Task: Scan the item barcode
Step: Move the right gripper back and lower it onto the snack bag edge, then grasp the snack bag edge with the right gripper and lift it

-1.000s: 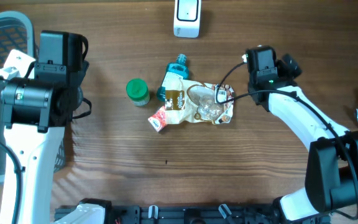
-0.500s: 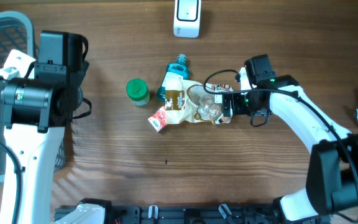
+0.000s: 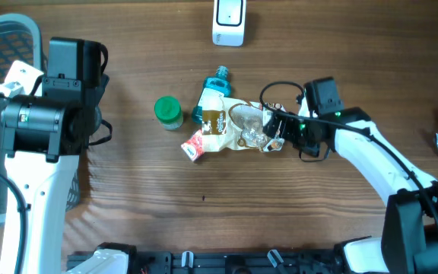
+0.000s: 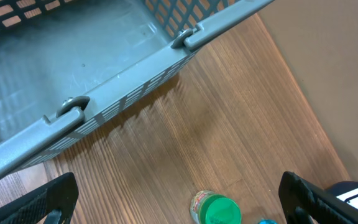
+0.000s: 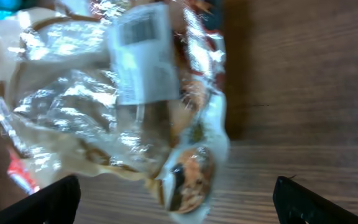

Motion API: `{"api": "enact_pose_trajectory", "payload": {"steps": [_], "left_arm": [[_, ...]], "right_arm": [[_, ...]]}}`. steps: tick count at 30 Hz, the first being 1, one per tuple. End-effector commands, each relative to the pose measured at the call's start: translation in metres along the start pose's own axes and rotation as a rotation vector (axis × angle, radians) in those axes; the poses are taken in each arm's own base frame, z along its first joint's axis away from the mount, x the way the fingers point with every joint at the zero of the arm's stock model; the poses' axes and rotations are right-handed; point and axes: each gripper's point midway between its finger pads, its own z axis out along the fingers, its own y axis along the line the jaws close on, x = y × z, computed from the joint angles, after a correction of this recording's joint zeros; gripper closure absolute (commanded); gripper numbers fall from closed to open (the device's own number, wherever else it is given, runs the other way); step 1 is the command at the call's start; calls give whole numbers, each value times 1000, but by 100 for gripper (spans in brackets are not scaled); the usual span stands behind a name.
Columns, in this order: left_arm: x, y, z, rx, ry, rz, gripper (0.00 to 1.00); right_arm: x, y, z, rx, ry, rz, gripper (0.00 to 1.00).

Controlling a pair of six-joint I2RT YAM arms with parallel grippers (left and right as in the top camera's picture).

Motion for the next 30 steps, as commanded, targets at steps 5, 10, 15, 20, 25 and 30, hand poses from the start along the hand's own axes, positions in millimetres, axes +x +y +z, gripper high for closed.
{"api": "enact_pose_trajectory", "payload": {"steps": [5, 10, 15, 20, 25, 30], "left_arm": [[-1, 1, 1, -5, -4, -13, 0], [-1, 1, 1, -5, -3, -13, 0], [-1, 1, 1, -5, -3, -13, 0], [-1, 1, 1, -5, -3, -13, 0], [-1, 1, 1, -5, -3, -13, 0], [-1, 1, 1, -5, -3, -13, 0]], "right_arm": [[18, -10, 25, -114, 0, 77, 0], [40, -15, 43, -234, -1, 148, 0], [48, -5, 44, -353, -9, 169, 1], [40, -1, 42, -371, -43, 150, 17], [29, 2, 40, -379, -93, 149, 35], [12, -2, 38, -355, -180, 156, 36]]}}
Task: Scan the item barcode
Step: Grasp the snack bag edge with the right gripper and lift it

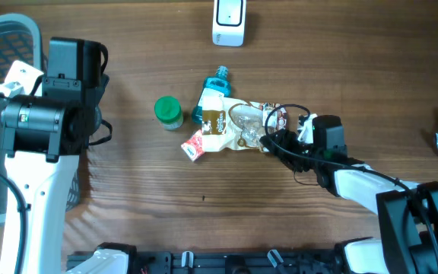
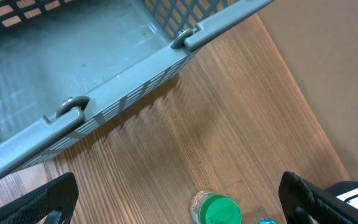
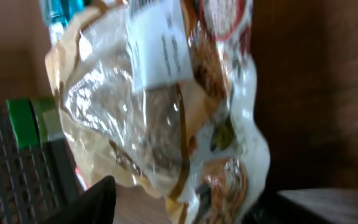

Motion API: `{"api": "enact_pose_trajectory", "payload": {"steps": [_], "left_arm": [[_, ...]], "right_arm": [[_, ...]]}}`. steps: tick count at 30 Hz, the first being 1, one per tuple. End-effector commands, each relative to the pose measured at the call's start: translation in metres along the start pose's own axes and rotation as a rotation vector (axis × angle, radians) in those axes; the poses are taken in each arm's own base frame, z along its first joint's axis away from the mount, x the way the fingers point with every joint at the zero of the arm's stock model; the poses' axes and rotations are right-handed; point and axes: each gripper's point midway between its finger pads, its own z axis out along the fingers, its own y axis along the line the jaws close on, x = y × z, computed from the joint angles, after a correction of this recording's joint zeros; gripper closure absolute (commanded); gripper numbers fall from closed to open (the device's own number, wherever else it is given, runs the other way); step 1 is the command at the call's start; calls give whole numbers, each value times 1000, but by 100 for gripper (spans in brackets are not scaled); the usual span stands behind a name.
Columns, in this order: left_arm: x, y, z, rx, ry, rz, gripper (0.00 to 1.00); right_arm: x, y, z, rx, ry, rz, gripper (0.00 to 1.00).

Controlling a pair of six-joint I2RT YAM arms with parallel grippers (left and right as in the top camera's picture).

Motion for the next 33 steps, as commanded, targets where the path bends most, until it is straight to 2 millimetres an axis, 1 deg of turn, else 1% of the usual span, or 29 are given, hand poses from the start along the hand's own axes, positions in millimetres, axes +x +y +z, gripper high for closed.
{"api": "enact_pose_trajectory", "payload": {"steps": [1, 4, 6, 9, 12, 15, 18, 19, 21, 22, 24, 26, 28, 33], "left_arm": [[-1, 1, 1, -5, -3, -13, 0], [-1, 1, 1, -5, -3, -13, 0], [-1, 1, 1, -5, -3, -13, 0], [-1, 1, 1, -5, -3, -13, 0], [-1, 1, 1, -5, -3, -13, 0], [-1, 1, 1, -5, -3, -13, 0], [-1, 1, 1, -5, -3, -13, 0], [-1, 1, 1, -5, -3, -13, 0], [-1, 1, 1, -5, -3, -13, 0], [-1, 1, 1, -5, -3, -13, 0], [-1, 1, 1, -5, -3, -13, 0], [-1, 1, 1, -5, -3, -13, 0], [-1, 1, 1, -5, -4, -13, 0], [-1, 1, 1, -5, -3, -13, 0]], "right_arm": [[-11, -12, 2, 50, -75, 20, 34], [-19, -17, 1, 80, -118, 42, 22], [-19, -17, 1, 82, -122, 59, 20], [-15, -12, 7, 65, -115, 50, 20], [-9, -8, 17, 51, -102, 57, 20], [-4, -8, 28, 41, -95, 75, 24], [-3, -11, 31, 41, -91, 103, 36], [-4, -11, 31, 41, -93, 102, 41], [-4, -11, 31, 43, -94, 102, 55], [-4, -11, 31, 43, -94, 96, 66], [-5, -11, 31, 45, -98, 82, 79], [-6, -11, 31, 44, -104, 75, 85], [-9, -9, 31, 39, -116, 69, 95], [-17, 1, 30, 5, -153, -1, 95]]}}
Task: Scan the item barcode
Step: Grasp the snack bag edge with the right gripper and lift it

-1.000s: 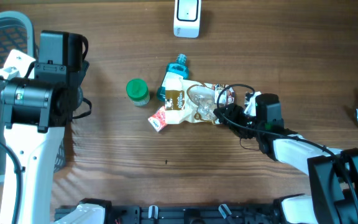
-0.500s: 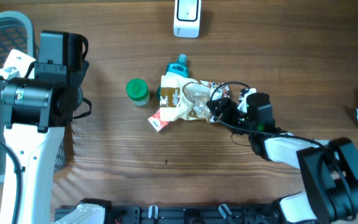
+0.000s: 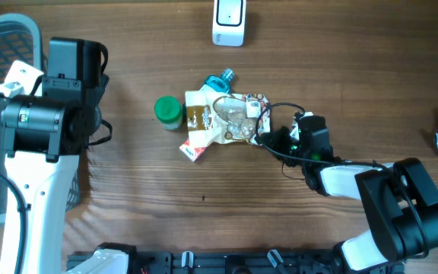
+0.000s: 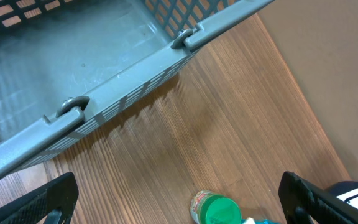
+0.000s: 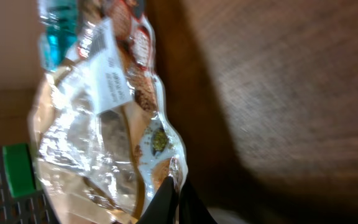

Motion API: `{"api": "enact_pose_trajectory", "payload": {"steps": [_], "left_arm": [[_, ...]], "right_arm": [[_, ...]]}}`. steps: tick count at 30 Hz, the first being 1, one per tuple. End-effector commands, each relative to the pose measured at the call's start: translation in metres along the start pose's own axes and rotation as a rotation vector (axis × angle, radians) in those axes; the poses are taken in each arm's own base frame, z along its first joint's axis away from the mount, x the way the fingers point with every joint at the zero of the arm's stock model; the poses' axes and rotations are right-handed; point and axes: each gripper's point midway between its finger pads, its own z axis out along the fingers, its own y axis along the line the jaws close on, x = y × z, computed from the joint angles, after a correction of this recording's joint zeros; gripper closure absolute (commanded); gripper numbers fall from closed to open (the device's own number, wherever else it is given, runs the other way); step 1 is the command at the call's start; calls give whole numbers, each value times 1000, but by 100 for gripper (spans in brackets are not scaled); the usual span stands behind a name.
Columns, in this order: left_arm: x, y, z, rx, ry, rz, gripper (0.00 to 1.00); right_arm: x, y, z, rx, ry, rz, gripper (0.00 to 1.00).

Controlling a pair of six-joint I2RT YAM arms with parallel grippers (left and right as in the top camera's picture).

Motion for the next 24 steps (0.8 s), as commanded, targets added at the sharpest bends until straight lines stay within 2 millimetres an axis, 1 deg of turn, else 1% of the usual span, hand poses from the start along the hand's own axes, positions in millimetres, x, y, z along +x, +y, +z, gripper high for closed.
{"api": "enact_pose_trajectory", "payload": {"steps": [1, 6, 8, 11, 13, 17, 18, 19, 20, 24], "left_arm": [[-1, 1, 1, -5, -4, -13, 0], [-1, 1, 1, -5, -4, -13, 0], [-1, 1, 1, -5, -4, -13, 0], [-1, 1, 1, -5, -3, -13, 0], [-1, 1, 1, -5, -3, -13, 0], [-1, 1, 1, -4, -4, -13, 0], [-1, 1, 1, -5, -3, -13, 0], [-1, 1, 1, -5, -3, -13, 0], [-1, 1, 1, -5, -3, -13, 0], [-1, 1, 1, -5, -3, -13, 0]], "right_arm": [[-3, -2, 2, 2, -27, -62, 96], [-3, 0, 2, -5, -29, -74, 95], [-2, 12, 0, -53, -19, -137, 95], [0, 34, -5, -140, -5, -219, 95], [2, 53, -13, -211, 0, -330, 96], [5, 81, -31, -302, -15, -497, 95], [5, 85, -34, -309, -20, -515, 95], [5, 91, -42, -318, -32, -551, 95], [6, 93, -46, -318, -34, -566, 95], [9, 94, -57, -292, -33, -598, 95]]}}
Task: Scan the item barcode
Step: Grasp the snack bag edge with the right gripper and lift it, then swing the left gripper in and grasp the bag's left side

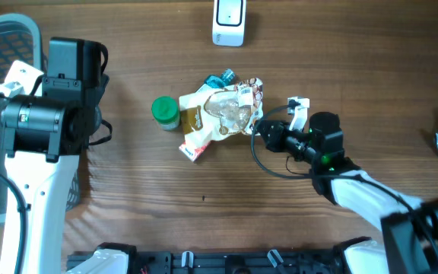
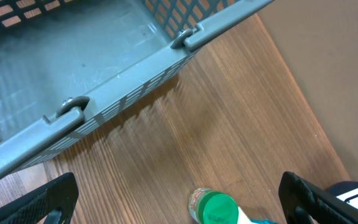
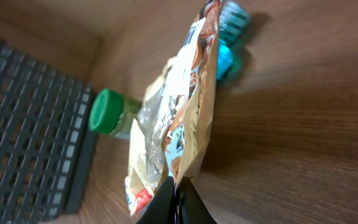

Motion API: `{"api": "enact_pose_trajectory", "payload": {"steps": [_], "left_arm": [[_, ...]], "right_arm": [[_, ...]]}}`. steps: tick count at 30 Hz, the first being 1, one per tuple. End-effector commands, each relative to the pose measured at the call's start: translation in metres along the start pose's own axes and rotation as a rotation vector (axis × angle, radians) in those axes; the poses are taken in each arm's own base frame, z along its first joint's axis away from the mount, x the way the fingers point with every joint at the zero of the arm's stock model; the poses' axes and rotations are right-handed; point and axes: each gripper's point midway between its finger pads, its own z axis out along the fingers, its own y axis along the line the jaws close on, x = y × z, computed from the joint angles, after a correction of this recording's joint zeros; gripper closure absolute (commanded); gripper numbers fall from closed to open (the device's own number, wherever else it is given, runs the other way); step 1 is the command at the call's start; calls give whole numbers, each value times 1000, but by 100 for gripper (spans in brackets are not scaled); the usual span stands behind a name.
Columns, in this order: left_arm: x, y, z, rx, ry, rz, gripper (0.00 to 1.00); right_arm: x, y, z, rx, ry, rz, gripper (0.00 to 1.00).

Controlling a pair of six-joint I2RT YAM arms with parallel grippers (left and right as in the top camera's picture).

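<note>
A crinkly clear-and-tan snack bag [image 1: 220, 113] with a white label stands tilted on its edge in the middle of the table. My right gripper [image 3: 178, 198] is shut on the bag's lower right edge [image 3: 185, 124]; in the overhead view it sits at the bag's right side [image 1: 258, 131]. The white scanner [image 1: 229, 19] stands at the far edge, above the bag. My left gripper [image 2: 179, 211] is open with nothing between its fingers [image 2: 45, 198], over the table by the basket. No barcode can be made out.
A green-lidded jar [image 1: 165, 110] touches the bag's left side, a teal bottle [image 1: 223, 76] lies behind it, and a red packet [image 1: 192, 150] lies under its lower corner. A grey basket fills the far left. A silver packet lies far right.
The right gripper, still shut on the bag's edge, has turned and moved up; the bag now stands more on edge and farther back. The jar sits slightly more to the left.
The right gripper was open over the bag's right end, then open and low beside that edge. Then it was shut on the edge and the bag had shifted left. Now the bag is tilted up on edge. The left arm has stayed by the basket.
</note>
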Motion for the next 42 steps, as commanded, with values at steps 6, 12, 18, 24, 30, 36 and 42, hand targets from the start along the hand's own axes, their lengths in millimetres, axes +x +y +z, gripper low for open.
{"api": "enact_pose_trajectory", "payload": {"steps": [6, 12, 18, 24, 30, 36, 42], "left_arm": [[-12, -8, 1, 24, -56, -43, 0], [-19, -22, -1, 83, -77, -83, 0], [-6, -36, -1, 147, 3, -91, 0], [44, -49, 8, 162, 242, -19, 0], [122, -60, 27, 123, 460, 175, 0], [226, -85, 37, 217, 723, 356, 0], [269, -87, 40, 260, 891, 443, 0]], "right_arm": [[3, 13, -16, 5, 19, -122, 95], [0, 11, -16, 23, 4, -111, 96], [-2, 13, -17, 18, -2, -113, 95], [-14, 21, -25, 8, -48, -133, 95], [-24, 12, -37, 34, -75, -99, 95], [-16, 7, -38, 50, -40, -76, 95], [-11, 6, -38, 49, -20, -69, 95]]}}
